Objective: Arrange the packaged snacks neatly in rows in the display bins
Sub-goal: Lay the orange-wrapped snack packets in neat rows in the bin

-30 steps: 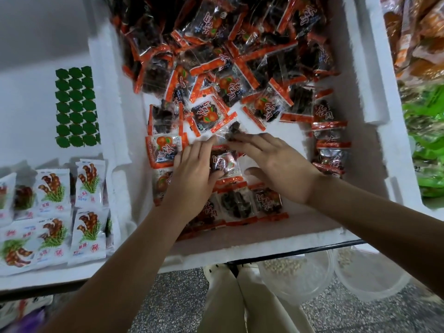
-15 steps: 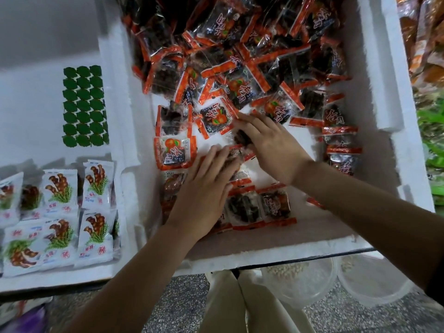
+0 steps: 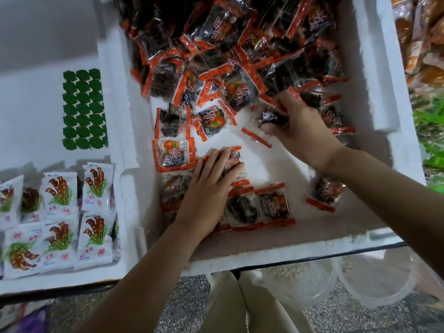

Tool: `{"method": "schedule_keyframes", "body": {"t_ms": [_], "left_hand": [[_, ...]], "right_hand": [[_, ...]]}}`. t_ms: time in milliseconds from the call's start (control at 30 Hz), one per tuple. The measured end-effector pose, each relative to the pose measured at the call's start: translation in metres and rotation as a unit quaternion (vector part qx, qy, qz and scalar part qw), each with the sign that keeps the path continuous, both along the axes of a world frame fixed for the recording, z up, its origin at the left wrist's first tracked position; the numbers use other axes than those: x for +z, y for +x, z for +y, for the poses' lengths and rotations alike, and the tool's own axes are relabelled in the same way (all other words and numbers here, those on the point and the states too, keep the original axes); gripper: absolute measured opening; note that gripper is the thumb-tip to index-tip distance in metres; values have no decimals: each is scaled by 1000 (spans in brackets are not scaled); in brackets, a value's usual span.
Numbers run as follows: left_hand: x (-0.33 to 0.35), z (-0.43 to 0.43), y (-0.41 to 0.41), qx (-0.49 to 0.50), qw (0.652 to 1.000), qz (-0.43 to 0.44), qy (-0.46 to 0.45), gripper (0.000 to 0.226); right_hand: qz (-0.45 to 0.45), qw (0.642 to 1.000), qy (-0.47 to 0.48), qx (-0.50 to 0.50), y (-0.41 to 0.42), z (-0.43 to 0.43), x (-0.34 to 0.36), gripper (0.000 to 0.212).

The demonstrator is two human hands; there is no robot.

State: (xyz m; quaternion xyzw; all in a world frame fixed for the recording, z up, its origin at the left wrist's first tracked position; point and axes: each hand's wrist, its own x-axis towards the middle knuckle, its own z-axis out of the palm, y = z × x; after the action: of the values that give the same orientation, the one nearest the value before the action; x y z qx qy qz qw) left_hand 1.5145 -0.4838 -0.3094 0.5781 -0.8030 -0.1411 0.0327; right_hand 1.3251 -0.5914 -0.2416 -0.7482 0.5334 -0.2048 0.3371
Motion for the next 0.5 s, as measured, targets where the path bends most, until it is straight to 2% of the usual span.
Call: {"method": "schedule_keyframes", "body": {"t_ms": [133, 200, 367, 467, 500], "left_hand": [[6, -1, -1, 22, 999, 31, 20, 51], [8, -1, -2, 30, 998, 43, 24, 51], [11, -2, -2, 27, 998, 49, 33, 49], [20, -4, -3, 25, 996, 67, 45, 47], [25, -6, -2, 35, 995, 84, 45, 45]], "right_hand": [[117, 976, 130, 127, -8, 8, -18, 24], [134, 972, 150, 123, -9, 11, -27, 23], [128, 988, 61, 53, -3, 23, -35, 26], [199, 975, -72, 68, 0, 29, -34, 32], [198, 972, -102, 78, 2, 28, -33, 33]]}}
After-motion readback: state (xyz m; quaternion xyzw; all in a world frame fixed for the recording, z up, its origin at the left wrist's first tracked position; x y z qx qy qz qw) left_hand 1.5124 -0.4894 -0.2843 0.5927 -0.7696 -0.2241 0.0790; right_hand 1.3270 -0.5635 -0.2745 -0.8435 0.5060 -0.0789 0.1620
